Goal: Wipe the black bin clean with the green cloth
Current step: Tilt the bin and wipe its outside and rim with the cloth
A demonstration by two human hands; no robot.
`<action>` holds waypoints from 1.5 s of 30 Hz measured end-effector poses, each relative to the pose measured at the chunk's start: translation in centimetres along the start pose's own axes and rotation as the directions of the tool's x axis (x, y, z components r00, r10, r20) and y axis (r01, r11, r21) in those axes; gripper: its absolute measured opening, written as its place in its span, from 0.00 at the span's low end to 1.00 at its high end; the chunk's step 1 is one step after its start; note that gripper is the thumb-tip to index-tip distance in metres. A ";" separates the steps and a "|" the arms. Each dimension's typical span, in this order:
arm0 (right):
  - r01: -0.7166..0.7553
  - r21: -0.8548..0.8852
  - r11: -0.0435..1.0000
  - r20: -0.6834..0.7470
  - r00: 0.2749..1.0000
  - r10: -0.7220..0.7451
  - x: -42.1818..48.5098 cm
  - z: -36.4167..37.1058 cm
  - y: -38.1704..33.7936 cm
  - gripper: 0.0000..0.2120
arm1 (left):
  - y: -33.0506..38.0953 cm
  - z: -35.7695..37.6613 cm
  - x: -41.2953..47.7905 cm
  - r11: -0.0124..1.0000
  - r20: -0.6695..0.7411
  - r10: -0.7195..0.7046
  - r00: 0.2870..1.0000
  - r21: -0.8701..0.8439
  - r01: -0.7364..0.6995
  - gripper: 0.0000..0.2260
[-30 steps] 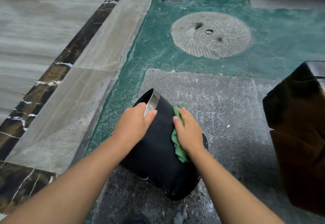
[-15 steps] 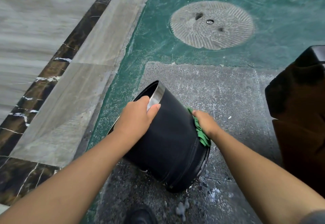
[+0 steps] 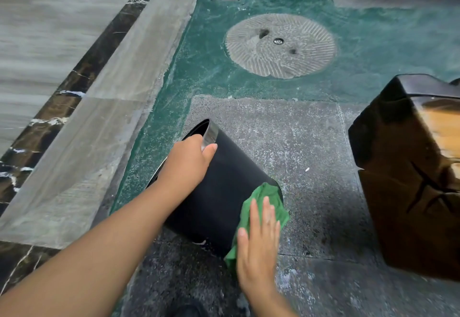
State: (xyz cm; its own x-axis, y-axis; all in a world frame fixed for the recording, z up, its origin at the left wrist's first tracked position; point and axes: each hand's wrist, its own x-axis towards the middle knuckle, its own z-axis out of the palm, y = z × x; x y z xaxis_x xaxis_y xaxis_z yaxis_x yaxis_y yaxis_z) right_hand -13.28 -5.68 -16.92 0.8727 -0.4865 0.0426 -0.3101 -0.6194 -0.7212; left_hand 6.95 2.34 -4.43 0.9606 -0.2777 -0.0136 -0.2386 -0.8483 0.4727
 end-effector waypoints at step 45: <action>0.107 -0.135 0.985 0.088 0.991 -0.096 -5.4 1.5 -2.2 0.47 | -0.8 -0.1 0.2 0.995 0.025 0.090 0.996 0.038 -0.091 0.22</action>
State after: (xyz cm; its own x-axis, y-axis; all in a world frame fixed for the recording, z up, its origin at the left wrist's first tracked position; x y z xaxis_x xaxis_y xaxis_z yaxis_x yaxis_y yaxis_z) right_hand -16.74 -0.80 -16.56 0.9282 -0.3686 0.0501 -0.2629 -0.7454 -0.6126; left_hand 7.38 2.98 -4.69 0.9313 -0.3641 0.0071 -0.3302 -0.8361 0.4382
